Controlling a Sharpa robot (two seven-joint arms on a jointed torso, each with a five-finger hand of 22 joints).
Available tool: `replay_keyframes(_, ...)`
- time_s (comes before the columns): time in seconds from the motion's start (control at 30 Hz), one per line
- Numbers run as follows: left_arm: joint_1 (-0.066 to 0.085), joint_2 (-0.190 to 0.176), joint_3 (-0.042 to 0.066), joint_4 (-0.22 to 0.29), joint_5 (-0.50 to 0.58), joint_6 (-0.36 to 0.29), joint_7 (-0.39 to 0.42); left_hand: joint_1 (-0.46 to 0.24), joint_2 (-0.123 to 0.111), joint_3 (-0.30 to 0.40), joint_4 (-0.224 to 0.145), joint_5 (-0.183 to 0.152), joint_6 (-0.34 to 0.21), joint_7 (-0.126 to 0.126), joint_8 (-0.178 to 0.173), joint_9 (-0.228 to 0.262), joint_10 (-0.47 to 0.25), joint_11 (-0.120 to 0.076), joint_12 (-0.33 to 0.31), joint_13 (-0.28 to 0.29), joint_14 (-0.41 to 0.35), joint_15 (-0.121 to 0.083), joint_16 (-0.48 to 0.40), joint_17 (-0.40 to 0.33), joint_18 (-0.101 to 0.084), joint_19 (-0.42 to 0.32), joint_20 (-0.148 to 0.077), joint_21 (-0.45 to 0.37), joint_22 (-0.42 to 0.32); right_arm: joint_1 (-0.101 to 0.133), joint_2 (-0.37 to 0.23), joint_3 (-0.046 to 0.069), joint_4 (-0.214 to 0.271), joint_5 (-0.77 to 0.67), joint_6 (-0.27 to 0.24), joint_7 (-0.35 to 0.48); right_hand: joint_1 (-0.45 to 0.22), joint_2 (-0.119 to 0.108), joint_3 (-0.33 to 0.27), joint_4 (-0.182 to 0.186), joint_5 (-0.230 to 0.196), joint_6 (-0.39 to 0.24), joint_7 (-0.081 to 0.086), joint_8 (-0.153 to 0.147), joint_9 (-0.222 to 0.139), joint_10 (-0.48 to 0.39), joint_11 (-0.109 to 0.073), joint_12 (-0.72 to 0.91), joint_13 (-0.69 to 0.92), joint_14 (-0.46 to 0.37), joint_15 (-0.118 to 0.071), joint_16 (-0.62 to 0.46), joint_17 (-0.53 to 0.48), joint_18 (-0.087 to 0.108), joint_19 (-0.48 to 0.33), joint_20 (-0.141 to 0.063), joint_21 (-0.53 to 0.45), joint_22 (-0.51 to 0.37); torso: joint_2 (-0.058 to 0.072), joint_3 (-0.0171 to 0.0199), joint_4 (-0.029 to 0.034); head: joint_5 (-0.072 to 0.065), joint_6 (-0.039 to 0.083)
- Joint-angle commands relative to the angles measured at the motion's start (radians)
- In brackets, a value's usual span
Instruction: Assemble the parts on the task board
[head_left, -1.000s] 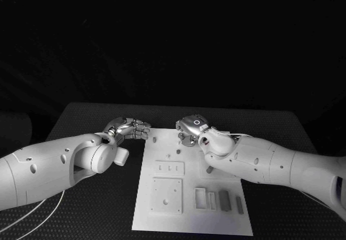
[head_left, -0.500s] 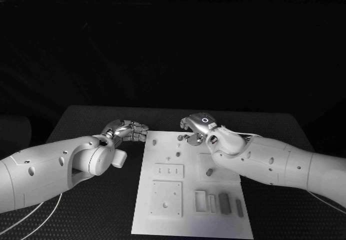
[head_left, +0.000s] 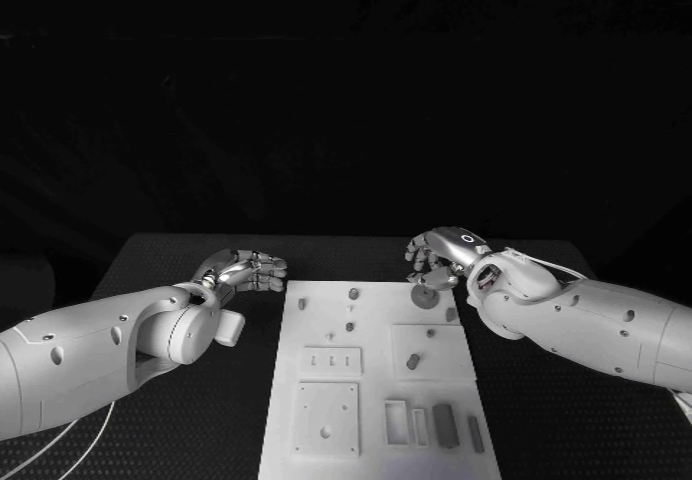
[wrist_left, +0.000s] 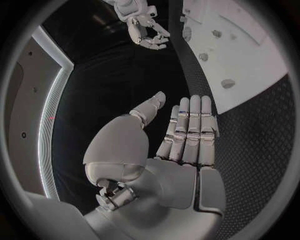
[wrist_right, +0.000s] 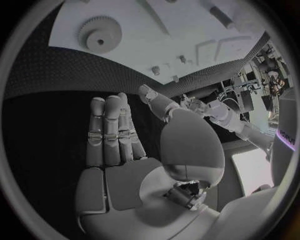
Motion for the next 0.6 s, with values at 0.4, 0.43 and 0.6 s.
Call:
replay_keyframes(0.4,-0.005,0.002,0.000,-0.010,0.009,0.035,0.030,0.005,0.000,-0.002,0.000,0.001,0.007,0.001,-0.006,0.002,0.006,0.001,-0.005,0.002,0.004,-0.001,-0.001,0.002,0.011,0.008,0.001,0.001,0.001,-0.018,-0.019,-0.005,-0.082,-0.078,0.190,0.052,-0.041,-0.017,-0.024,0.010,-0.003,-0.028,-0.009,-0.030,0.017,-0.194,-0.015,0.448,0.686,-0.051,-0.018,0.273,0.102,0.003,-0.020,-0.020,0.128,0.025,-0.005,0.0088,-0.0139,0.007,-0.002)
replay_keyframes(0.43,-0.005,0.003,0.000,-0.011,0.009,0.036,0.029,0.005,0.000,-0.002,0.000,0.001,0.007,0.001,-0.006,0.002,0.006,0.001,-0.005,0.002,0.004,-0.001,-0.001,0.002,0.011,0.008,0.001,0.001,0.001,-0.021,-0.016,-0.005,-0.089,-0.080,0.193,0.051,-0.044,-0.022,-0.025,0.012,0.000,-0.030,-0.010,-0.032,0.017,-0.203,-0.014,0.486,0.723,-0.059,-0.020,0.303,0.120,0.003,-0.020,-0.022,0.139,0.025,-0.005,0.0085,-0.0139,0.007,-0.003)
replay_keyframes(0.6,-0.005,0.006,0.000,-0.012,0.009,0.038,0.027,0.004,0.000,-0.003,0.000,0.001,0.006,0.001,-0.006,0.002,0.006,0.001,-0.006,0.002,0.003,-0.001,-0.002,0.003,0.011,0.007,0.002,0.001,0.001,-0.033,0.009,-0.006,-0.129,-0.080,0.205,0.053,-0.053,-0.032,-0.024,0.027,-0.003,-0.059,0.001,-0.056,0.008,-0.241,-0.009,0.674,0.877,-0.084,-0.010,0.405,0.175,0.003,-0.019,-0.034,0.199,0.025,-0.004,0.0070,-0.0129,0.003,-0.003)
